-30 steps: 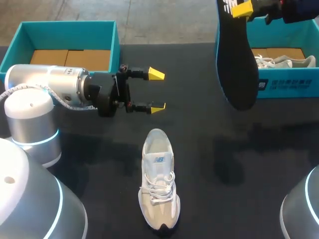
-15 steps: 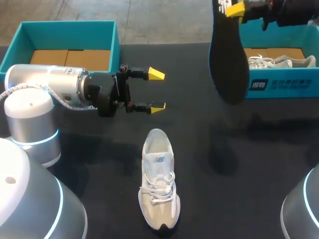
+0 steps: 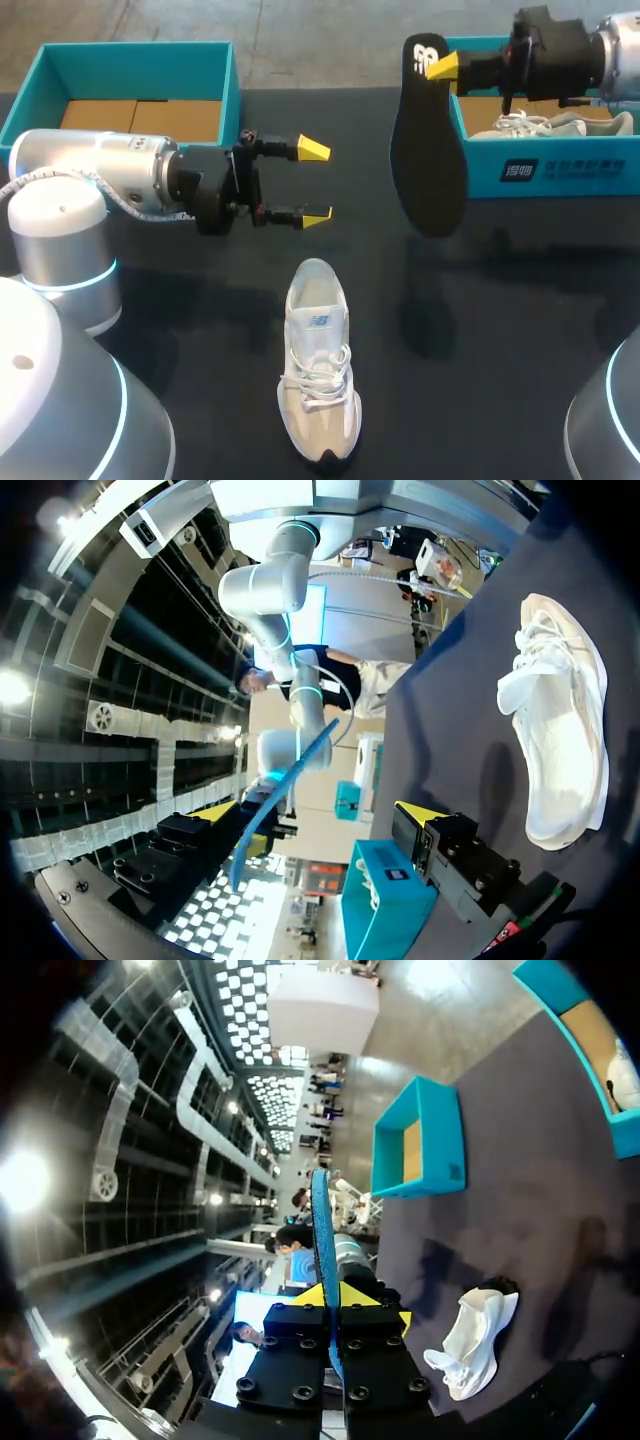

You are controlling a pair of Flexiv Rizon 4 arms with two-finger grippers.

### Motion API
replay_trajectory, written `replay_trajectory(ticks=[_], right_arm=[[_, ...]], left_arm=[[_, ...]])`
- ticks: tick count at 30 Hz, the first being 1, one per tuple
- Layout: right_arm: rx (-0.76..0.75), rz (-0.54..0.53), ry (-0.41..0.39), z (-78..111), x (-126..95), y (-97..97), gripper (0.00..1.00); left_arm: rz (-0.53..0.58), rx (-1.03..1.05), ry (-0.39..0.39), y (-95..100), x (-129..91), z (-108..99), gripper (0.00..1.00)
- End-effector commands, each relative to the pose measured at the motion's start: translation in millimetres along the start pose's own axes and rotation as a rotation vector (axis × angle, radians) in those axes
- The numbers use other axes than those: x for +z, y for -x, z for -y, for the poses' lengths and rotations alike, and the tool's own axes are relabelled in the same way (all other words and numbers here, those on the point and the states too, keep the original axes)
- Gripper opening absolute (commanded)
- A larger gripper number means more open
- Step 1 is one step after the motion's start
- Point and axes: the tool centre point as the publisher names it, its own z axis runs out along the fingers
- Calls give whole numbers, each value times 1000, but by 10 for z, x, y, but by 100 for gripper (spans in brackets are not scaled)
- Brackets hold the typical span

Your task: Take the shoe out of the shoebox, open the shoe tongue, remove and reinsert the insole, then place the shoe into the shoebox

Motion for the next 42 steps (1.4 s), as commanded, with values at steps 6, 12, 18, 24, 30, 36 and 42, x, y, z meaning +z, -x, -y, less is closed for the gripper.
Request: replay_trajectory(ticks=[6,12,18,24,30,36,42], right_arm=[[10,27,2,24,27,-23,0],[24,24,-17,4,90,-4,0],[90,39,-57,-105,329,148,0],[149,53,-52,-165,488,318,0],[179,17,-48,-174,575,434,0],[231,15,-58,-191,634,496,0],[284,0,-51,-201,681,549,0]], left_arm=[[3,3,2,-14,19,-4,100],[3,3,2,-14,19,-4,100],[3,3,2,-14,19,-4,100],[3,3,2,-14,19,-4,100],[3,3,2,-14,19,-4,100],[3,3,2,-14,19,-4,100],[3,3,2,-14,19,-4,100]])
